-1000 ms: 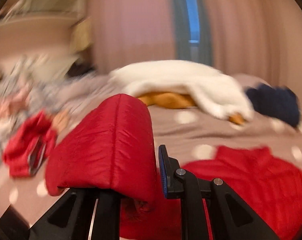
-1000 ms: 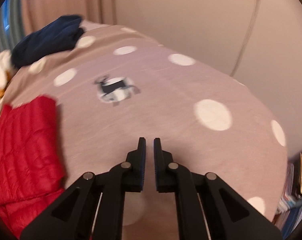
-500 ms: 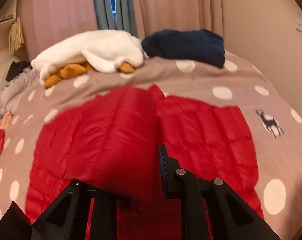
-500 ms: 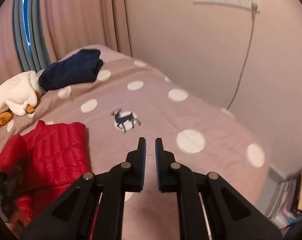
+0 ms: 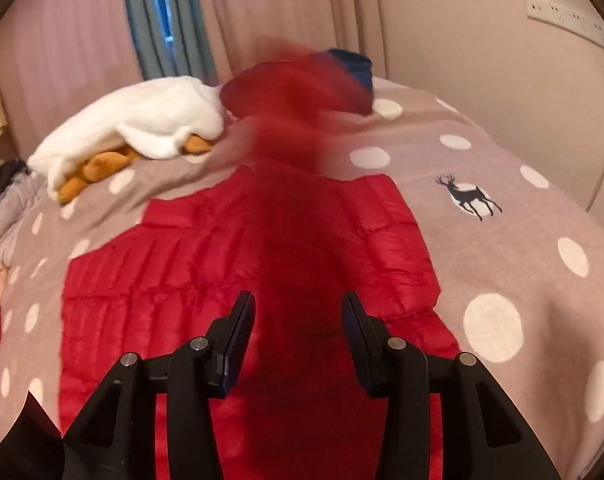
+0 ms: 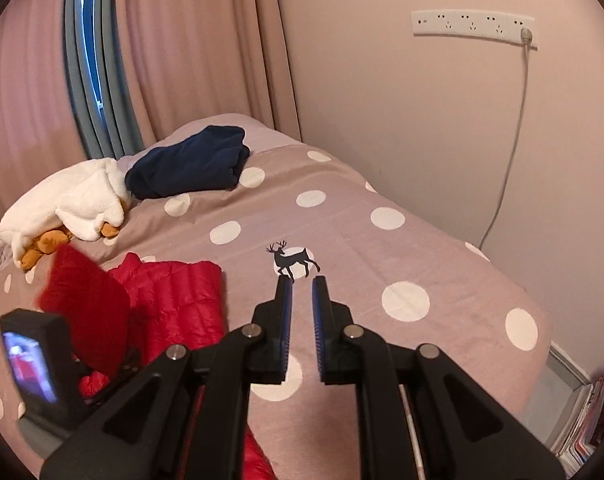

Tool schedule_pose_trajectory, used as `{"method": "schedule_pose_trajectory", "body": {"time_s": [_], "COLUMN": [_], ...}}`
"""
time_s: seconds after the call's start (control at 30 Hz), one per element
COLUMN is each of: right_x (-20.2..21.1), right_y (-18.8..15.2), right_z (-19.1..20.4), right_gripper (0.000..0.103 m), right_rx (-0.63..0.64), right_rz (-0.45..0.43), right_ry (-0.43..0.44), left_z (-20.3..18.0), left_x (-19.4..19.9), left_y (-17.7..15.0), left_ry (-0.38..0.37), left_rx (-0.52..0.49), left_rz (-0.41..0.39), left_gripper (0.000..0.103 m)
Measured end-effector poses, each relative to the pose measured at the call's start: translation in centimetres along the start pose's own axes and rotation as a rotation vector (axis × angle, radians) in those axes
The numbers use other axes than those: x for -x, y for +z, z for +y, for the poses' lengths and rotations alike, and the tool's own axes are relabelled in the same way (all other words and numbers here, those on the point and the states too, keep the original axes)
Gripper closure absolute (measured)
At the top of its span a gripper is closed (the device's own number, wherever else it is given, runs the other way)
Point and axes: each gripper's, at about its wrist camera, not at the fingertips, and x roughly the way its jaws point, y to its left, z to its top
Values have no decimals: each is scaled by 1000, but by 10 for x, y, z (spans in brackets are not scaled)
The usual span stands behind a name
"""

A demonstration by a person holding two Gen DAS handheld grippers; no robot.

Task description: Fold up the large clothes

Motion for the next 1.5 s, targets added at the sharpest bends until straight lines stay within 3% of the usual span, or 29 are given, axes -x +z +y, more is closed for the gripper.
{"method": "schedule_pose_trajectory", "body": {"time_s": [0.17,0.4,0.47,0.53,0.63,0.77,0.9,1.07,1.2,1.27,1.33,1.43,1.5], "right_x": [-4,-6,-8,-12,-17,-16,-11,-15,-23,-28,-31,-34,-34], "right_y": [-2,-5,-7,-9,-12,-15,-18,-23,-31,-36,-41,-52,-60], "right_z": [0,22,30,41,57,70,78,89,108,120,130,156,174], "right_gripper": [92,91,91,91,91,91,91,77,72,61,48,23,16], "right_rx": [-9,31,41,53,67,98,115,130,167,189,211,232,257], "right_rz": [16,26,29,38,47,42,34,50,78,91,99,114,124], "right_ry": [-7,13,24,41,56,53,63,91,108,110,119,198,252], "left_z": [38,99,123,144,150,148,177,216,240,252,263,274,279], "left_x": [18,25,25,30,50,62,60,42,13,-5,-17,-26,-30], "left_y": [-8,-10,-11,-14,-20,-20,-28,-43,-59,-69,-80,-92,-99], "left_ry": [-68,76,122,83,-12,15,44,232,278,330,327,334,338], "left_rx": [89,185,238,318,309,282,387,452,501,507,541,584,605], "left_rz": [20,-67,-57,-43,-99,-114,-92,-75,-10,52,95,137,165], "left_gripper": [59,59,59,59,59,59,59,60,74,81,82,82,82]}}
